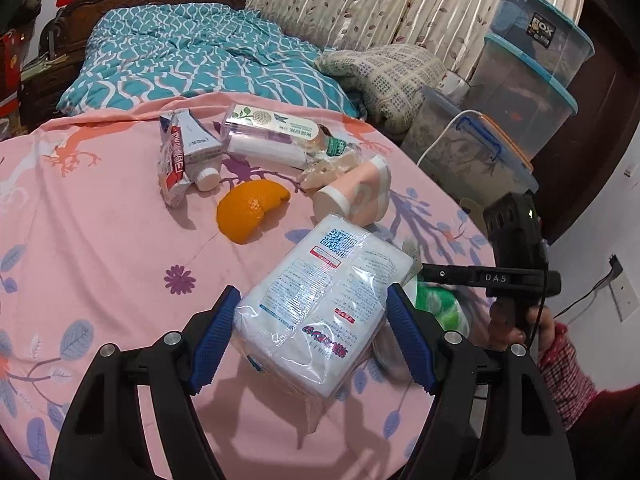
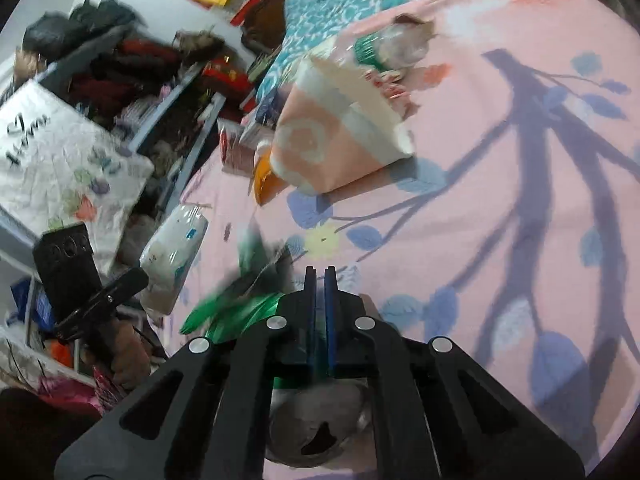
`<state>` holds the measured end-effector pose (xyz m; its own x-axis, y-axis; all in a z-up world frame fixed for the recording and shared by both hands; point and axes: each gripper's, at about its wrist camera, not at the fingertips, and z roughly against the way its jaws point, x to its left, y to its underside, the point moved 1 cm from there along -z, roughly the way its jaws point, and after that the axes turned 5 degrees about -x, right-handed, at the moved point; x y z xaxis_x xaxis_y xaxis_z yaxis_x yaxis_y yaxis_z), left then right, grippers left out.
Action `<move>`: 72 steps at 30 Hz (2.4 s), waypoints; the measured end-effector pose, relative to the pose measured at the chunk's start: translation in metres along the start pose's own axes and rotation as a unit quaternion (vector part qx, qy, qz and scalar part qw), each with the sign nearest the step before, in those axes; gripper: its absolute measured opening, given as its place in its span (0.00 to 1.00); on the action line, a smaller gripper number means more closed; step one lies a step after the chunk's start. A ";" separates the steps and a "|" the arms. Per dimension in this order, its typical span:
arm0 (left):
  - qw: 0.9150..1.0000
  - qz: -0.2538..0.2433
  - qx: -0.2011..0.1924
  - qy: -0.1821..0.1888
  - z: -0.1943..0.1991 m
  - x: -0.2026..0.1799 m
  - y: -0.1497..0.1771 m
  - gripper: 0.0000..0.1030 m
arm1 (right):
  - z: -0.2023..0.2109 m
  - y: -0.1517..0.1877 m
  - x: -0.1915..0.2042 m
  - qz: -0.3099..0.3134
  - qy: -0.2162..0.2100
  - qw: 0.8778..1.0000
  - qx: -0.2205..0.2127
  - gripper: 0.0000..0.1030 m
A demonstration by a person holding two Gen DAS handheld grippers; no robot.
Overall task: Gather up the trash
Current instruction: 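Regrip the crushed green can with the right tool, holding the tissue pack in the left, then carry both items to the wastebasket and open both tools to drop them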
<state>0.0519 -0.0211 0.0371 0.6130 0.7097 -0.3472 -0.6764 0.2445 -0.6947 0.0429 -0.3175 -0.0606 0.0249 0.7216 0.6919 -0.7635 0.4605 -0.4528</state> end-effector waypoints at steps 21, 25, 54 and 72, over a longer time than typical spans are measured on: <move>0.997 -0.049 0.025 0.060 -0.020 -0.048 0.010 0.69 | 0.076 0.115 0.019 -0.068 -0.020 0.996 -0.050 0.09; 0.996 -0.042 0.033 0.070 -0.027 -0.044 0.017 0.69 | 0.064 0.122 0.027 -0.071 -0.014 0.996 -0.046 0.14; 0.995 -0.040 -0.027 0.083 0.009 -0.048 -0.005 0.70 | 0.041 0.061 -0.025 -0.218 -0.037 0.970 -0.104 0.25; 0.997 -0.046 -0.005 0.054 -0.011 -0.063 -0.020 0.70 | 0.016 0.027 -0.015 -0.171 -0.034 0.978 -0.115 0.14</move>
<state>0.0308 -0.0780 0.0660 0.7136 0.6087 -0.3468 -0.6113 0.2994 -0.7325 0.0115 -0.3234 -0.0743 0.2042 0.4724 0.8574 -0.5527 0.7785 -0.2973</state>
